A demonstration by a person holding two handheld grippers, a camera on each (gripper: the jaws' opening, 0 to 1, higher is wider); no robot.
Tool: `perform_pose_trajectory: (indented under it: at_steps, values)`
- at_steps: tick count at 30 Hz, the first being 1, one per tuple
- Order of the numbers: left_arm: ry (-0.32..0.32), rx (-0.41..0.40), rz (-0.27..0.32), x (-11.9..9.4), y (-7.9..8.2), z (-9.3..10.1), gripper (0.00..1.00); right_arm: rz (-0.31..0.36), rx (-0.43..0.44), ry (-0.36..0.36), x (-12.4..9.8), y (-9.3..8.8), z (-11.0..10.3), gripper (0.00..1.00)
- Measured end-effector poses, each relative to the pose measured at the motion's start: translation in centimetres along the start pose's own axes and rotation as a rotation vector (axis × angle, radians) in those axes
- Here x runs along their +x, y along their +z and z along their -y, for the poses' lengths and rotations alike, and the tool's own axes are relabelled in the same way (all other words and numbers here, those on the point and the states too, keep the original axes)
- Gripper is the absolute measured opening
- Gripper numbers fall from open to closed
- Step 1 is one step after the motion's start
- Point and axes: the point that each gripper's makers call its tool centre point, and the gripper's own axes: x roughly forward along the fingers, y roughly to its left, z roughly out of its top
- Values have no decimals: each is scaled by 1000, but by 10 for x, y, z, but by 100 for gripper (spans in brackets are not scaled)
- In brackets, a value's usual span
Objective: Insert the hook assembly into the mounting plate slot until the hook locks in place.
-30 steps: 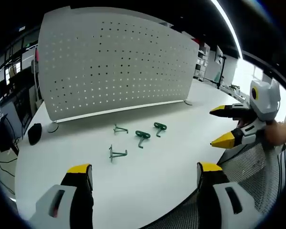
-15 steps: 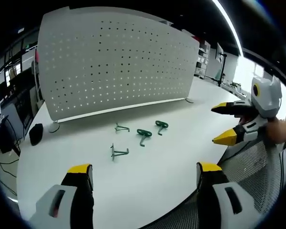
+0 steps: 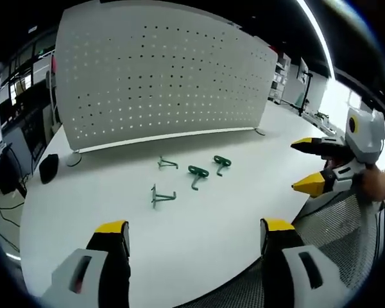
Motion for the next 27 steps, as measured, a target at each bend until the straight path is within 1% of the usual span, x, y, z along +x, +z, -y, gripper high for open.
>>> perform_pose_trajectory:
  at_steps: [4,6,8,10,14,17,19,20,22,26,27]
  values:
    - [3,-40,-16,7,-2,-9,84,1,5,1,0,0,1,67]
    - [3,-34,-26,12,-2,-12,80,2,5,1,1,0,1,67]
    - [2,-9,-35,17,0,-12,77,5,7,0,1,0,1,67]
    - [4,6,-48,24,1,-14,77,3,8,-1,1,0,1,67]
    - [-2,0,-67,35,3,-19,73,5,12,-5,1,-1,3,67]
    - [-2,16,-89,43,4,-23,70,1,14,-4,1,-2,3,66]
    - [-2,25,-103,48,4,-26,66,0,14,-4,1,-2,3,66]
    - [0,31,-118,51,3,-28,63,-1,14,-3,1,-2,3,66]
    - [4,41,-123,56,5,-33,57,-5,16,-4,2,-3,3,66]
    - [1,39,-153,66,3,-39,52,-9,18,-4,2,-4,3,65]
    - [3,52,-169,69,2,-40,51,-10,18,-4,2,-4,3,65]
